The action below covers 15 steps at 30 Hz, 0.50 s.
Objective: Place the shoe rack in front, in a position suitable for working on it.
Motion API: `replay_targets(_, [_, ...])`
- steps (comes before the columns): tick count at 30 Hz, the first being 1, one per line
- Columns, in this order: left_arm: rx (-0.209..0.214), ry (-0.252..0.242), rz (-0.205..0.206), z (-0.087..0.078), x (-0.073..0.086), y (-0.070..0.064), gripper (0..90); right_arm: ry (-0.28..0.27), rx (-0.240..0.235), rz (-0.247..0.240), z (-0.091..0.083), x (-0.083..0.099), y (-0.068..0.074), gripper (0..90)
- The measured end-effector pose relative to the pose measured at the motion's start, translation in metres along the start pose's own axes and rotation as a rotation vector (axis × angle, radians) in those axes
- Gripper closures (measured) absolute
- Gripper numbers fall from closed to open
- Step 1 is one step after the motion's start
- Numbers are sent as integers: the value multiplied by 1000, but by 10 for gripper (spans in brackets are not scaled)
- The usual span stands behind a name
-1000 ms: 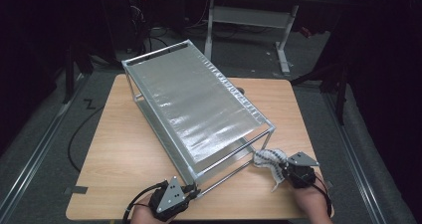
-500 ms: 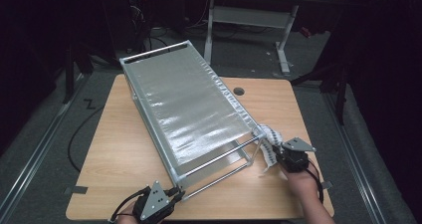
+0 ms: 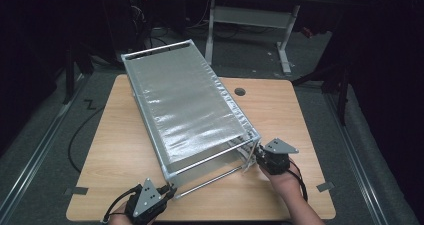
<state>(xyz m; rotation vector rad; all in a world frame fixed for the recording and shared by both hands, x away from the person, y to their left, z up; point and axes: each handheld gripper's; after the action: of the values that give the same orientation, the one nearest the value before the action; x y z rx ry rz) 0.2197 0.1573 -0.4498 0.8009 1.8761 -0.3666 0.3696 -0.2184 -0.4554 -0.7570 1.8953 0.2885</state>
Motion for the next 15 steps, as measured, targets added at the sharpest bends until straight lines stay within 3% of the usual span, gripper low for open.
replay_targets(6, [-11, -2, -18, 4, -1, 7, 795, 8, 8, -23, -12, 4, 5, 788])
replay_targets(12, [-5, -10, -9, 12, -3, 15, 793, 14, 18, -27, -30, 10, 7, 787])
replay_targets(15, [1, -10, -5, 18, -5, 19, 793, 27, 27, 4, -37, 14, 8, 787])
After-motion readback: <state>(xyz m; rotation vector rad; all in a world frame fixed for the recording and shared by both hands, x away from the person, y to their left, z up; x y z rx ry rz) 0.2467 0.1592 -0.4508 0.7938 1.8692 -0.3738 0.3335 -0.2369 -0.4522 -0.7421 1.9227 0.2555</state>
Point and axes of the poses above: each handheld gripper's, and its own axes: z roughly forward along the jaws, x roughly out of its underside, y roughly to its left, and after that the axes turned 5 degrees about -y, right-handed
